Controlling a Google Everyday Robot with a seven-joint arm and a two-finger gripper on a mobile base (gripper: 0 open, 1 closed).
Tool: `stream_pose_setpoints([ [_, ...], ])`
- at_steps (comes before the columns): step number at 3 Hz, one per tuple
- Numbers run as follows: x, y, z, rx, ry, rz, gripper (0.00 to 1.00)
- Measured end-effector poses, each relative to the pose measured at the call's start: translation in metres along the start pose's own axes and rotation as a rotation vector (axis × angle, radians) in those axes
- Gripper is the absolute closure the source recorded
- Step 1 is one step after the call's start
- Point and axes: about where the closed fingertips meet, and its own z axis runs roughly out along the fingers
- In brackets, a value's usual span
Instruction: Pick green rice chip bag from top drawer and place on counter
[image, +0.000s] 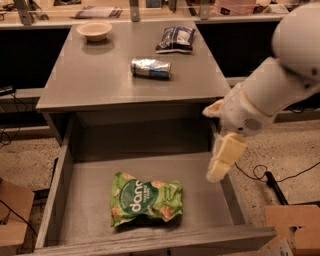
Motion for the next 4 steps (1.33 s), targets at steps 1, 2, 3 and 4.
stream_pose_setpoints([
  [1, -0.005, 0.004, 0.038, -0.081, -0.034, -0.008, 0.0],
  [2, -0.013, 0.014, 0.097, -0.166, -0.103, 0.016, 0.0],
  [3, -0.017, 0.019, 0.132, -0.204, -0.158, 0.047, 0.0],
  [4, -0.019, 0.025, 0.176, -0.241, -0.227, 0.112, 0.0],
])
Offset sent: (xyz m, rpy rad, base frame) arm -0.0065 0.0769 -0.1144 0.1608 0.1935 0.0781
